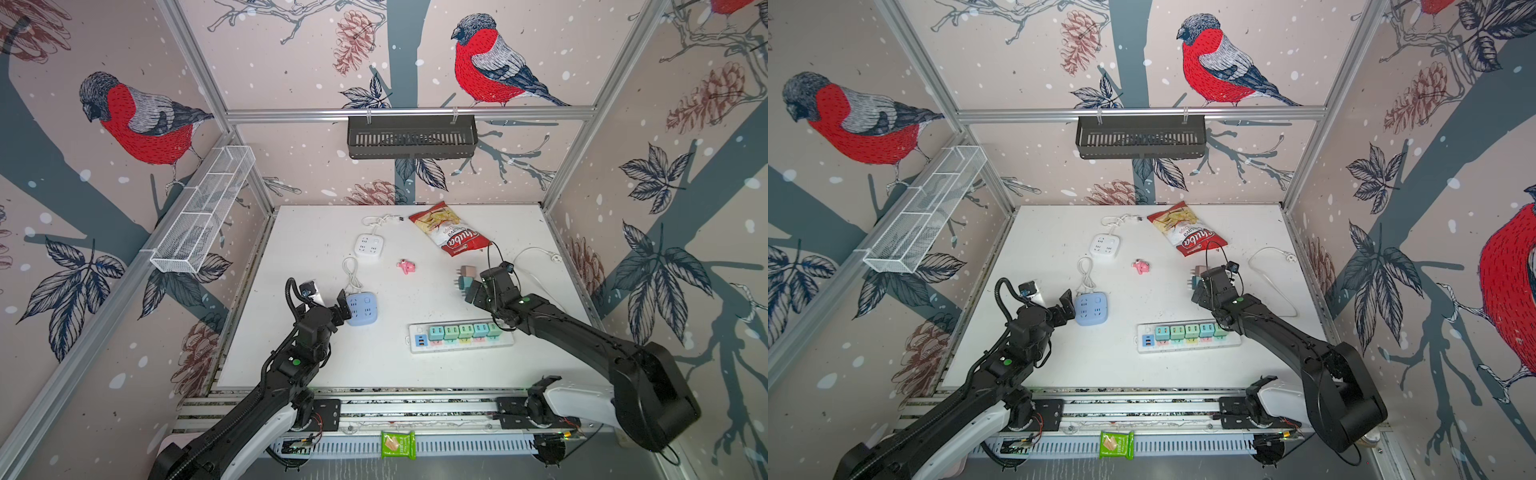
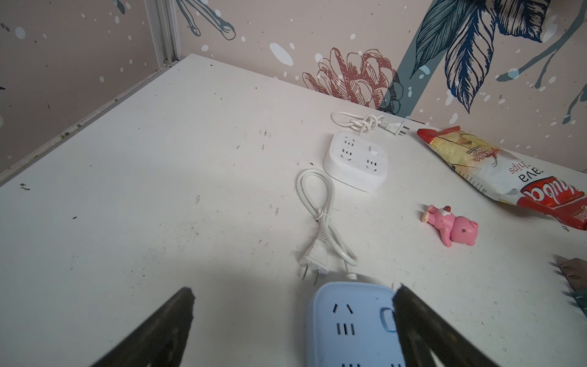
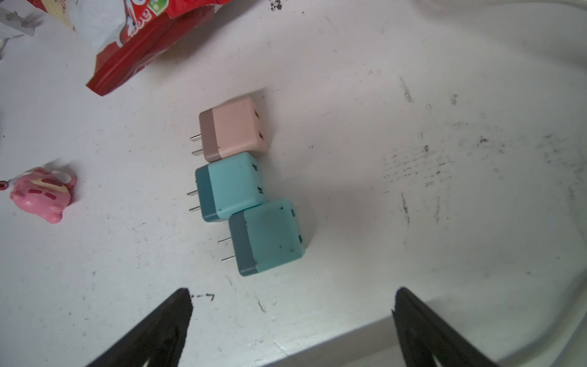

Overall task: Insert the plug
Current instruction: 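Lower the right gripper over the nearest teal adapter and align with it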

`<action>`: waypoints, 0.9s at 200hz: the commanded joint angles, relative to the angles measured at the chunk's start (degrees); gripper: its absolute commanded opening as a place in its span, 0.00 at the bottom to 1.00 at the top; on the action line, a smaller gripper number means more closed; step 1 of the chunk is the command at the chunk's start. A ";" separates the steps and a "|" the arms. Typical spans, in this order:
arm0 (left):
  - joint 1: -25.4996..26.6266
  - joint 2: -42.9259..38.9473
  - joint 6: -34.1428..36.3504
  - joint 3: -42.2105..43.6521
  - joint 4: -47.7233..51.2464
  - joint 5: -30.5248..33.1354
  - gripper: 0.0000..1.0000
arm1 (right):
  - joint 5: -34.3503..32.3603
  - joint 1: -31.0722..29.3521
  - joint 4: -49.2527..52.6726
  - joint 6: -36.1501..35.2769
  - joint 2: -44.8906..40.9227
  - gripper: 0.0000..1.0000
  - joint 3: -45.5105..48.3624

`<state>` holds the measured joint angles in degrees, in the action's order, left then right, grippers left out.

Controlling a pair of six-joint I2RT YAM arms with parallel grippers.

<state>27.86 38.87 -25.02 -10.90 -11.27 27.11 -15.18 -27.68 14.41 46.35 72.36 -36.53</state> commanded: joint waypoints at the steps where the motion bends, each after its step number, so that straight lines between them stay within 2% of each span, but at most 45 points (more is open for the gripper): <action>1: -0.14 0.20 -0.05 -0.22 -1.91 1.19 0.97 | -0.55 -0.05 0.83 0.23 1.59 1.00 -0.62; 122: -0.08 2.84 0.19 -0.90 -2.52 1.53 0.97 | -0.54 0.80 -0.98 -0.38 4.69 1.00 0.37; 180: -0.04 3.06 0.23 -0.89 -2.53 1.19 0.97 | 6.80 3.03 -6.65 -0.91 6.49 1.00 1.82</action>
<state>27.86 42.00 -25.02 -11.51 -11.31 27.42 -11.84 -24.53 11.29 46.24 77.80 -34.22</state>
